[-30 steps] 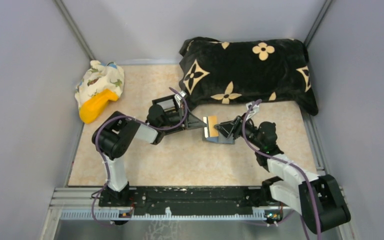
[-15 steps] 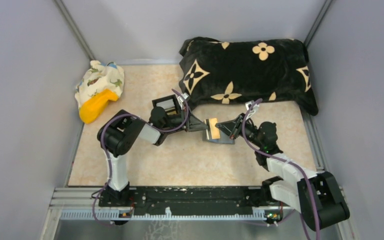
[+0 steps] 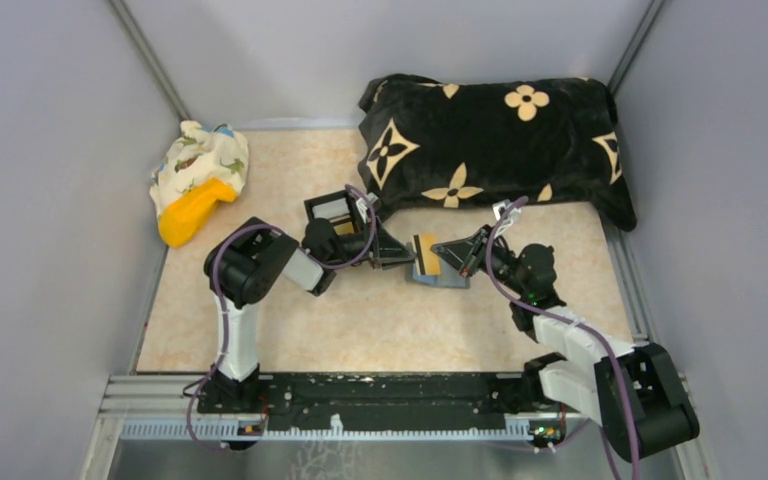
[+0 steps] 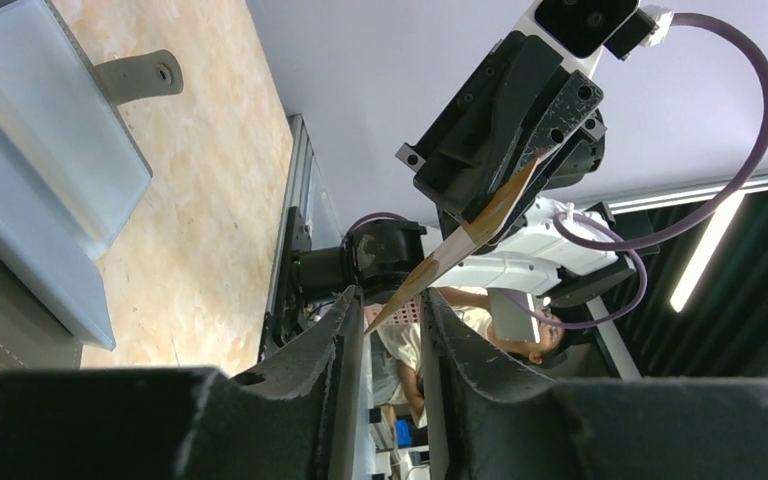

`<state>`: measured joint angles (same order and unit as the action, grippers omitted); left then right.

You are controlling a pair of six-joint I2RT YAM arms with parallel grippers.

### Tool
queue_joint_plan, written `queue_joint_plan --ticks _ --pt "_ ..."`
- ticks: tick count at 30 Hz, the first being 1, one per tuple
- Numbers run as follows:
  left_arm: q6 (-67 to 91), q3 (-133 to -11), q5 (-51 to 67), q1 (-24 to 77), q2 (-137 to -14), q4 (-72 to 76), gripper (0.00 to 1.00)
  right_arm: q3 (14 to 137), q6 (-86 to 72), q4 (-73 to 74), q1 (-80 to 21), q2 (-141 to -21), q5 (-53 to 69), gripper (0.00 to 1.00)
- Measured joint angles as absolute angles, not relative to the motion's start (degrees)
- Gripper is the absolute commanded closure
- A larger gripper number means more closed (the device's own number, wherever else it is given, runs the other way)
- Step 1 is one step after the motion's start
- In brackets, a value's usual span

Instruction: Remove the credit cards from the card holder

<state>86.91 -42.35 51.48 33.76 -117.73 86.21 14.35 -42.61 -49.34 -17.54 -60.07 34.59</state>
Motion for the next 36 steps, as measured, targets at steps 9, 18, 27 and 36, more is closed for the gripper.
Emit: queue_joint_plan --ticks 9,18,27,36 --pt "87.4 -42.5 51.0 34.0 -117.7 86.4 0.68 14.2 -42.9 -49.3 -17.5 -60.1 34.2 1.0" --pt "87.4 -44.7 51.0 35.8 -117.7 86.4 0.77 13.8 -43.8 -49.4 -17.5 -60.1 33.6 1.0" --pt "87.2 -45.2 51.0 36.4 -117.7 86.5 0.81 13.5 -44.1 -49.1 -17.5 -60.1 32.1 1.0" --pt "86.8 -45.1 51.0 36.4 -117.7 86.5 0.78 13.5 -44.1 -49.0 -17.5 -60.1 31.7 1.0"
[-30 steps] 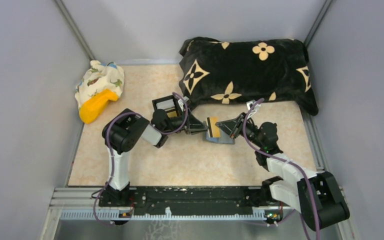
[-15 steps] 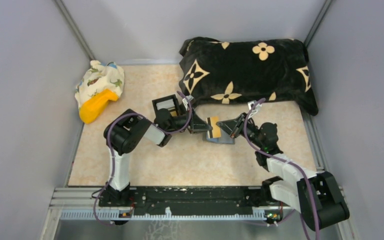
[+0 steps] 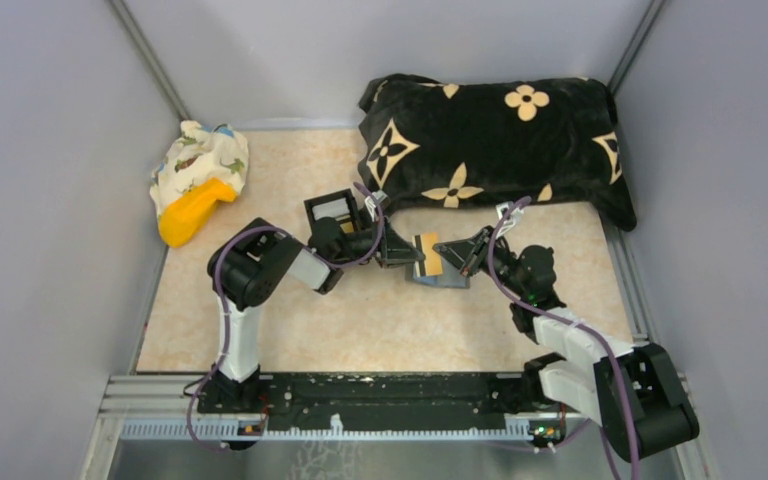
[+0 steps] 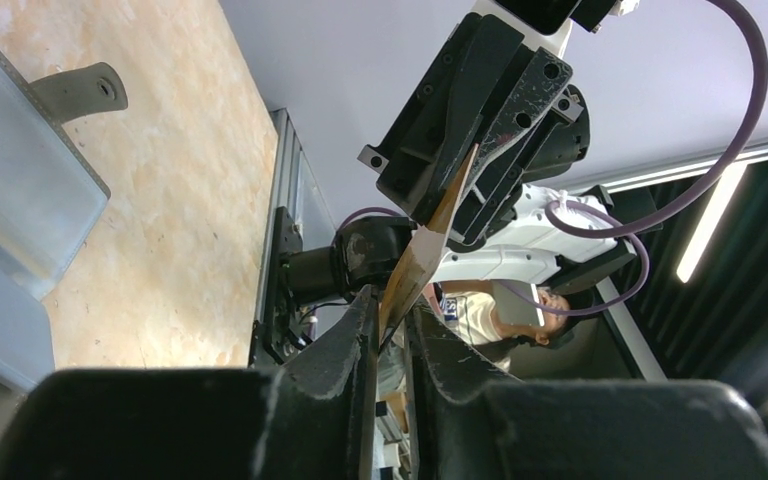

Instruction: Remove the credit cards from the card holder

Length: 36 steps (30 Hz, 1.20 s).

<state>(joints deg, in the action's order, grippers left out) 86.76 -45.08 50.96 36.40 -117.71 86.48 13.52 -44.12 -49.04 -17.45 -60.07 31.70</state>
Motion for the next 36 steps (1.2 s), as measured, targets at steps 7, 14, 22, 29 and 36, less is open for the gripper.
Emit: queue_joint_plan --ticks 7,14,22,29,36 --pt "85.9 -44.5 50.7 36.4 -117.4 86.5 0.97 13.5 -44.1 -48.7 -17.5 -60.1 31.7 1.0" --pt "83.2 -44.4 50.9 36.2 -116.2 86.6 1.0 13.5 -44.2 -48.2 -17.4 -60.1 31.3 1.0" --pt "77.4 -44.9 52.1 34.7 -115.3 86.0 1.0 13.5 -43.0 -46.5 -17.4 -59.6 31.2 0.63" --pt "65.3 -50.8 55.0 28.2 -109.7 74.8 1.0 13.6 -40.4 -40.8 -17.4 -55.5 28.3 0.62" --pt "37.1 -66.5 55.0 23.6 -107.1 39.9 1.0 13.9 -38.0 -35.7 -17.4 -54.1 26.4 0.63"
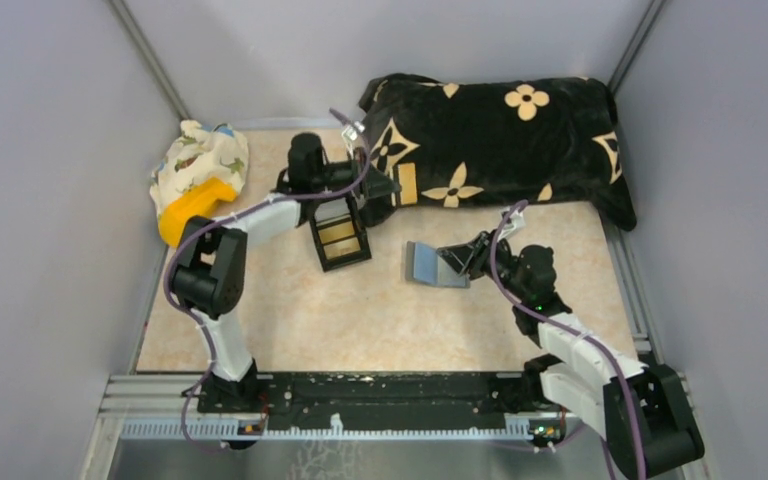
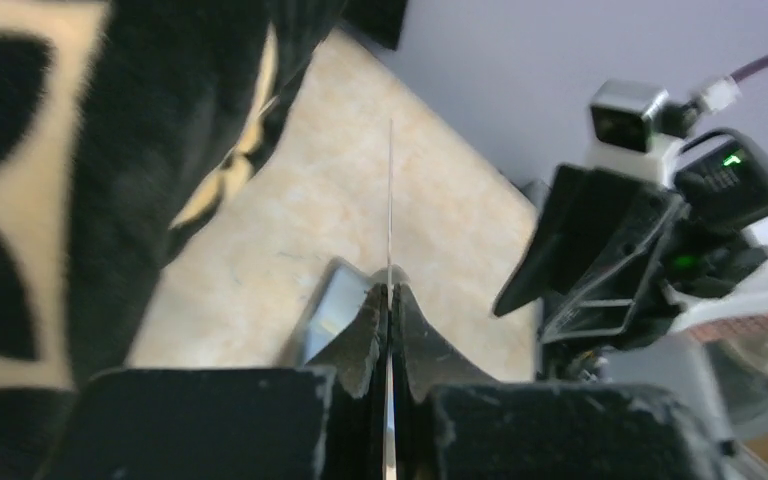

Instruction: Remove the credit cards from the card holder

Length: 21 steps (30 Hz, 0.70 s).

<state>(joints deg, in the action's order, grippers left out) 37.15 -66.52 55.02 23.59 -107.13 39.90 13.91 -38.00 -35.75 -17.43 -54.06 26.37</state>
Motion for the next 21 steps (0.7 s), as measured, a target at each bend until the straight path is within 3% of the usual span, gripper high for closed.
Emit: queue_joint_plan --ticks 7,13,21 --pt "2.0 -89.1 53.1 21.5 -108.3 -1.4 1.0 12.9 -36.5 -33.6 -17.4 -54.2 26.0 0.64" --pt "-20.3 -110.8 48.4 18.0 -116.9 -30.8 1.0 12.7 -35.1 -33.0 -17.4 -57.4 26.0 0.65" --pt "-37.8 -115.7 41.1 17.3 -120.6 -54.7 1.0 12.6 -35.0 -34.8 -17.4 -66.7 26.0 0.66"
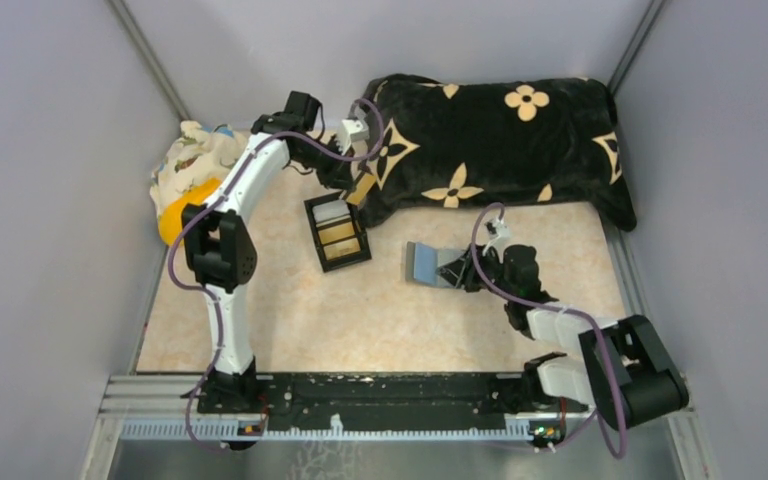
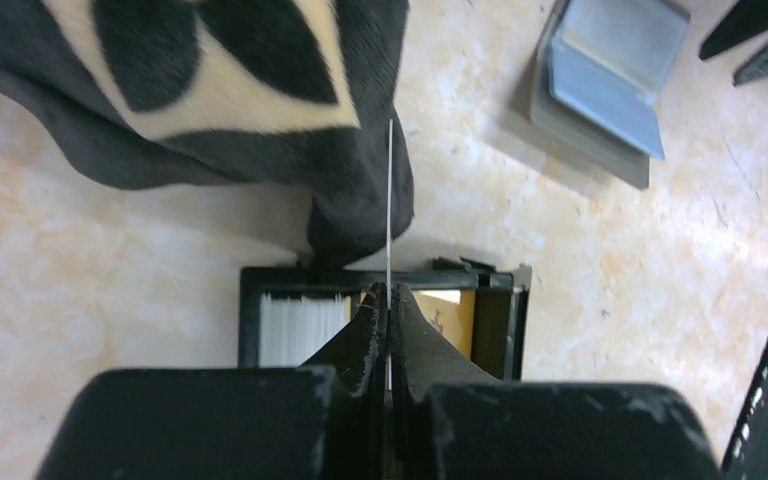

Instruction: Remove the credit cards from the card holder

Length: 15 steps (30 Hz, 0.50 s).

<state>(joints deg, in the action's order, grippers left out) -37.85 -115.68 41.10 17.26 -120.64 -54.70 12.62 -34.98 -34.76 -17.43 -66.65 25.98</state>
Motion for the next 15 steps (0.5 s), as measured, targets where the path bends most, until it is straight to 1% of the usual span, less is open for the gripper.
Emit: queue_joint_plan --ticks 3,10,15 --pt "-40.8 -115.1 39.9 17.3 -119.6 -58.7 1.0 12.6 -35.0 -35.1 -17.4 -70.1 26.0 0.66" --pt "-43.2 -112.4 33.8 17.6 -114.3 -62.5 1.0 12.6 -35.1 -37.7 -17.4 -75.0 26.5 0.66" --pt "-44.5 -106.0 28.9 18.9 -111.2 -62.0 1.0 12.3 -35.1 -39.2 -17.4 -75.4 26.7 0.66"
